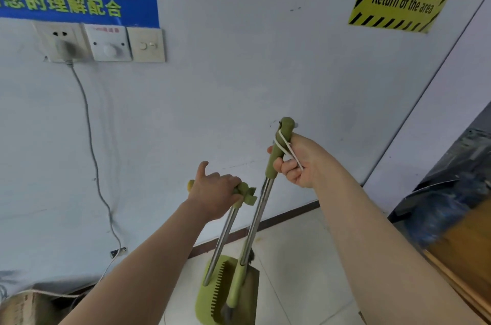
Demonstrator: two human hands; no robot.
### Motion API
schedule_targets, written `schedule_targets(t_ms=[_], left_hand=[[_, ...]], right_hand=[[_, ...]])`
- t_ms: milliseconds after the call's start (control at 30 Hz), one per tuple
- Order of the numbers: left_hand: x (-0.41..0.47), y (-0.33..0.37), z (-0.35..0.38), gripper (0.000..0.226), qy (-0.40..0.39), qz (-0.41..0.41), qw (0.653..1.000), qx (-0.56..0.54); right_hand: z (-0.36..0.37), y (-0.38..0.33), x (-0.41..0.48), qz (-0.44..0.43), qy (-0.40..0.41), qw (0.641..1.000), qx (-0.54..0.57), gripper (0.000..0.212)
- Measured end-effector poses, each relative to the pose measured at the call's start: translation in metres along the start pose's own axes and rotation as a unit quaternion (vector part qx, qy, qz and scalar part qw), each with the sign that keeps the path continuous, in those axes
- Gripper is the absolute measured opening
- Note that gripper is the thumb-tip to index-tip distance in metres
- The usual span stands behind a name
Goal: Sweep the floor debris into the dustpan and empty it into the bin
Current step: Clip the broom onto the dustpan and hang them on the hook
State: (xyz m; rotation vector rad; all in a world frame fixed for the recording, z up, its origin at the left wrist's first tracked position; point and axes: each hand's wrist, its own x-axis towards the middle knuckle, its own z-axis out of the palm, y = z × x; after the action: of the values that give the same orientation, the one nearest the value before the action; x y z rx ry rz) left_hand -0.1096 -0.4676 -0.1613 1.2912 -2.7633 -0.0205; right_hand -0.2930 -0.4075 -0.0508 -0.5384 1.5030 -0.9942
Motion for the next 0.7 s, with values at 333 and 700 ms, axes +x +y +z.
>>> schedule_targets(t_ms=[333, 700], left_hand=[[0.097, -0.015, -0.004, 0.071, 0.046, -0.053, 0.997, -0.008], [0.191, -0.051, -0.014, 0.076, 0.103, -0.109, 0.988, -0.028]], right_hand=[[0.014, -0.069, 0.056, -0.027, 0.033, 0.998, 0.039, 0.033], [0.053, -0.121, 0.114, -0.055, 0.052, 0.991, 0.113, 0.029]])
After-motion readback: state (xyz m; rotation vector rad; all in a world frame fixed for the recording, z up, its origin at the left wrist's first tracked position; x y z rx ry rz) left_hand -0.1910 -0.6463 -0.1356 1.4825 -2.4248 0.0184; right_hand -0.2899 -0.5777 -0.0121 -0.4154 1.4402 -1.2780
